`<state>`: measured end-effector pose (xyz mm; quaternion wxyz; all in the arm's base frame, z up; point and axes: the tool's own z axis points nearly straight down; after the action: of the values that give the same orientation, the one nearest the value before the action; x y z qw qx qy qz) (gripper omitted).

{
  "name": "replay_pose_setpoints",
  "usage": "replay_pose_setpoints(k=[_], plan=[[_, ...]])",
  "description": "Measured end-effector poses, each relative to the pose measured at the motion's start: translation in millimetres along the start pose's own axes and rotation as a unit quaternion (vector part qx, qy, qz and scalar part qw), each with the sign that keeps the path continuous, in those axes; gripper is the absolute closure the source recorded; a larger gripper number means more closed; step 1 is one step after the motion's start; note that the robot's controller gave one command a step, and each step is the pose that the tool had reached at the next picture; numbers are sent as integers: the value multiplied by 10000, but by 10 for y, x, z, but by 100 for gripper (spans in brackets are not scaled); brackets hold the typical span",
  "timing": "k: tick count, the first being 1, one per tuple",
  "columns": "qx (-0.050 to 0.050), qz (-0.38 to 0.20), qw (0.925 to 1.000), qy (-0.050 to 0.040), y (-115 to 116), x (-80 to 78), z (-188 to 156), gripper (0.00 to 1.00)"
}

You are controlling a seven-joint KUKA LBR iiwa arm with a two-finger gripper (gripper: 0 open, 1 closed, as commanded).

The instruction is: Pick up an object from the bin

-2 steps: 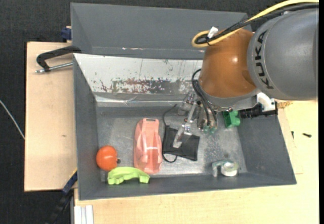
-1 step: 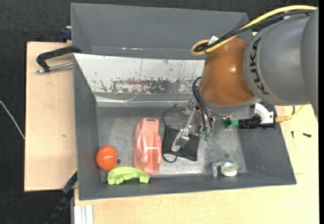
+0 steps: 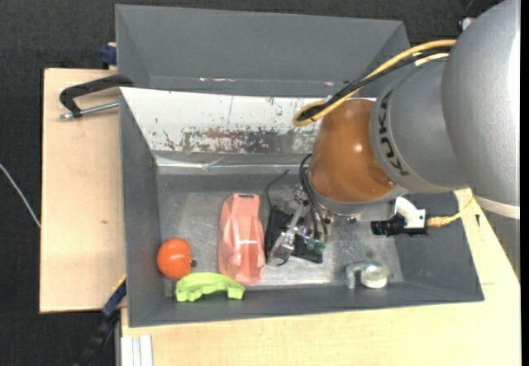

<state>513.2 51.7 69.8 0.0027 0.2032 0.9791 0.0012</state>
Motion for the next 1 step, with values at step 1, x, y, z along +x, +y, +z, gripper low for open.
replay_pose_setpoints(k=[1], plan=[[-25, 886, 9961, -1, -86, 63, -51, 100]])
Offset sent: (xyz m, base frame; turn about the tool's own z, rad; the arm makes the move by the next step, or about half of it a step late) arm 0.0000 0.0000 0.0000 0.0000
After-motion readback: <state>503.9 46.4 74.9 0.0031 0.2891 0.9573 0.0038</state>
